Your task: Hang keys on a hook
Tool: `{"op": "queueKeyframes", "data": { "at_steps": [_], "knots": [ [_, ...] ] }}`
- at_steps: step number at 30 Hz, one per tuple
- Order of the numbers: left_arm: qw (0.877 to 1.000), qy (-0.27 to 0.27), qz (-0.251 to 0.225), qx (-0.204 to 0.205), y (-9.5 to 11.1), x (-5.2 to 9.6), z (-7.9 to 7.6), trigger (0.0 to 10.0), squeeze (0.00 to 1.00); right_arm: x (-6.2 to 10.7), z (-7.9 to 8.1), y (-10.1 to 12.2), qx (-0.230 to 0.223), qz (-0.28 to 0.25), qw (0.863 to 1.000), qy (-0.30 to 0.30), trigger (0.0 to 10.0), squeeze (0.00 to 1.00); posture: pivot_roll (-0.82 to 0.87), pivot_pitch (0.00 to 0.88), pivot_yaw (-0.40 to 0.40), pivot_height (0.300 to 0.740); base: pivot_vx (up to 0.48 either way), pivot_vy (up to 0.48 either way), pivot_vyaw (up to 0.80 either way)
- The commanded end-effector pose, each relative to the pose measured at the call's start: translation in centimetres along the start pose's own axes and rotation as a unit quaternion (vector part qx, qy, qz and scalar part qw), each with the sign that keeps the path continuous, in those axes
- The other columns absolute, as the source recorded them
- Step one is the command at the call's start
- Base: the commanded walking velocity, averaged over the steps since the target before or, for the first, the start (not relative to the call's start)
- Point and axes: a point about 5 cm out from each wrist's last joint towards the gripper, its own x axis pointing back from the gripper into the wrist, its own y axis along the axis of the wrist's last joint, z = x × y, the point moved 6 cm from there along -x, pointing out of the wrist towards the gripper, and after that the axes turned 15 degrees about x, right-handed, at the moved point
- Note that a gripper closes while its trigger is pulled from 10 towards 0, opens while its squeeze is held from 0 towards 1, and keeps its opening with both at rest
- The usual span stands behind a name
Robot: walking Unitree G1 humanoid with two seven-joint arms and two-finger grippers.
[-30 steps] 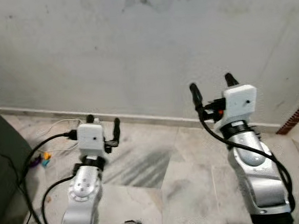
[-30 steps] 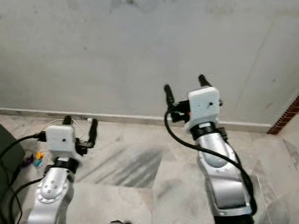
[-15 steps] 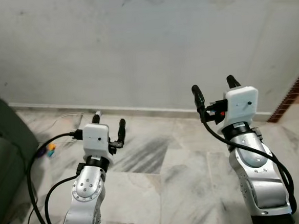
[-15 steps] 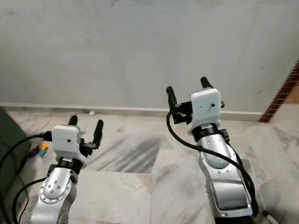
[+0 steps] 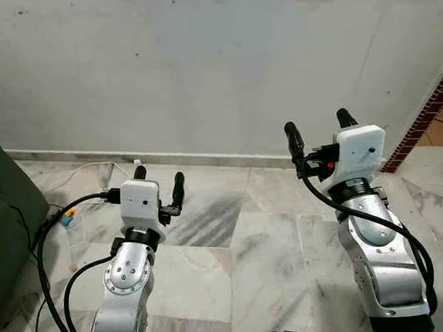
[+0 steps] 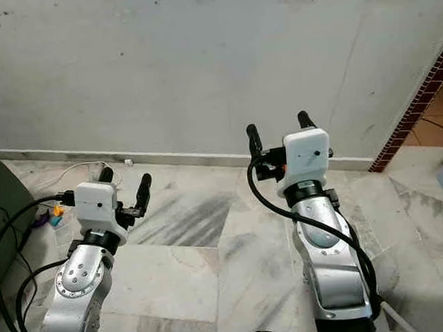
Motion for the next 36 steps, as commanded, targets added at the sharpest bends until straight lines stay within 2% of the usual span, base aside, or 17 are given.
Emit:
{"op": "queueKeyframes", "data": {
  "at_steps": [1,10,24,32,36],
  "knots": [
    [1.0,0.002,0.006,-0.002,-0.2,0.0,0.2,10.0,0.0,-0.1,0.0,0.0,-0.002,0.004,1.0,0.0,10.0,0.62,-0.02,0.145,0.032,0.74,-0.277,0.0,0.0],
    [1.0,0.003,0.006,-0.004,-0.2,-0.1,0.3,10.0,0.0,0.1,-0.8,-0.7,-0.005,0.023,1.0,-0.015,10.0,0.62,-0.03,0.15,0.017,0.74,-0.29,0.0,0.0],
    [1.0,-0.004,0.017,-0.003,-0.8,0.2,-0.1,10.0,0.0,0.7,-2.2,-1.3,0.023,0.043,0.999,-0.008,10.0,0.62,-0.08,0.176,-0.013,0.74,-0.292,0.0,0.0],
    [1.0,-0.001,0.014,-0.002,-0.8,0.2,0.1,10.0,0.0,0.6,-1.5,-1.2,0.024,0.036,0.999,-0.004,10.0,0.62,-0.07,0.168,0.005,0.74,-0.132,0.0,0.0],
    [1.0,0.011,0.003,-0.004,-0.2,-0.7,0.8,10.0,0.0,0.1,-1.3,-0.7,0.014,0.029,0.999,-0.012,10.0,0.59,-0.07,0.167,0.019,0.74,0.0,0.0,0.0]
  ]
}}
